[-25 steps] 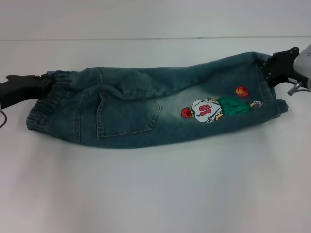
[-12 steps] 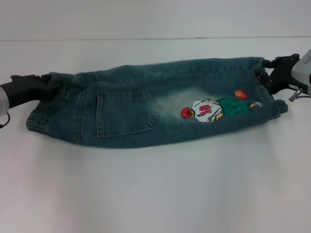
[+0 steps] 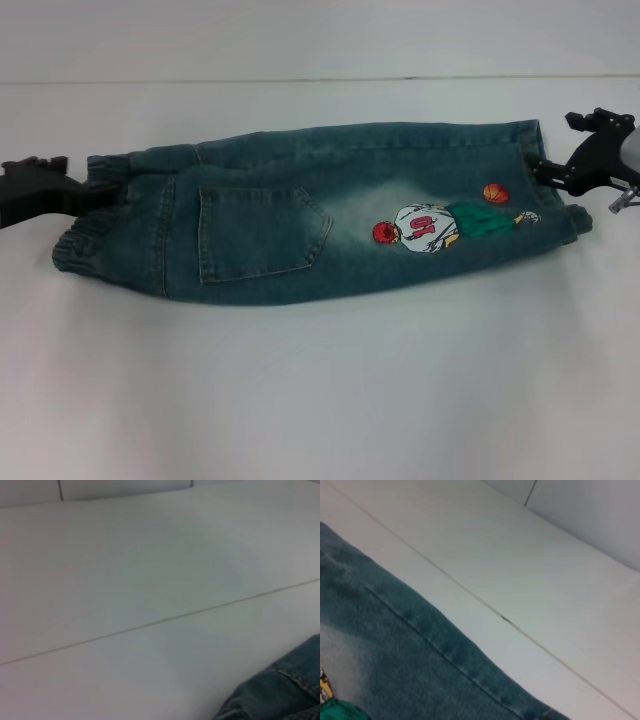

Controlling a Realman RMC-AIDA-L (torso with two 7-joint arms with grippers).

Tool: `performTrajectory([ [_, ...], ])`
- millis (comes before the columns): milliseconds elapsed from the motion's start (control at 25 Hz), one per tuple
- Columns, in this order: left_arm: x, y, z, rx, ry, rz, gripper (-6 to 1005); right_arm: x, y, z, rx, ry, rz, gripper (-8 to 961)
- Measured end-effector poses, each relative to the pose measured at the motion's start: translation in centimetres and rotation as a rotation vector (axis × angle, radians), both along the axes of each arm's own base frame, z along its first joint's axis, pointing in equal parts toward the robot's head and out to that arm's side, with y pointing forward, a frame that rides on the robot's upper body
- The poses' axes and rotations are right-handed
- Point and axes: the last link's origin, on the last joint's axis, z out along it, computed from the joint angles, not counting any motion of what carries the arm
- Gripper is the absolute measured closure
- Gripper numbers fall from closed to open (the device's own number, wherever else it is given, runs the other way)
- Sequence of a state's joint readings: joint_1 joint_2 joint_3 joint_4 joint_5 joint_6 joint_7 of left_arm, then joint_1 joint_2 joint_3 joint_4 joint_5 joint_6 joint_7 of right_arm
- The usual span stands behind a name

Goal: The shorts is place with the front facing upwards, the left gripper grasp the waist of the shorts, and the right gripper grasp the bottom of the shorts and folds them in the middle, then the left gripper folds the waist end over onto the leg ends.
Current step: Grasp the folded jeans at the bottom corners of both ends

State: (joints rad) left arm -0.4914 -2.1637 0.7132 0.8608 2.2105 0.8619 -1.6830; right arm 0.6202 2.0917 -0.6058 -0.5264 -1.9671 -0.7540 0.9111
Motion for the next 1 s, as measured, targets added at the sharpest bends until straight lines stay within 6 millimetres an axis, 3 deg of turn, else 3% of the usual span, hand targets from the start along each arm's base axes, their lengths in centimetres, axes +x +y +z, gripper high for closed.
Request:
performTrajectory([
  [200,-0.3,-0.5,0.9,0.015,-0.003,0.001,106,0.1,-0.7,0.8,0.019,0.048,0.020,232],
  [240,-0.3,-0.7,1.1,0.016,-0.016,-0.004,106,0.0,-1.0,1.0,0.017,0.066,0.032,169],
  [480,0.7,-4.0,3.4,0.037,-0.198,-0.143,107,-0.7,-4.0,2.5,-0.043,0.208,0.141,163],
  [640,0.6,-8.0,4.8,0.095,-0.335,-0.305,107,-0.6,-7.0,3.8,-0.099,0.288,0.201,163],
  [800,-0.8,-11.3,5.1,0.177,-0.396,-0.381,108,-0.4,-9.9,4.9,-0.155,0.363,0.239,164],
  [1000,-2.4,-13.6,4.1,0.248,-0.397,-0.387,109,-0.6,-12.9,5.6,-0.260,0.444,0.308,164],
])
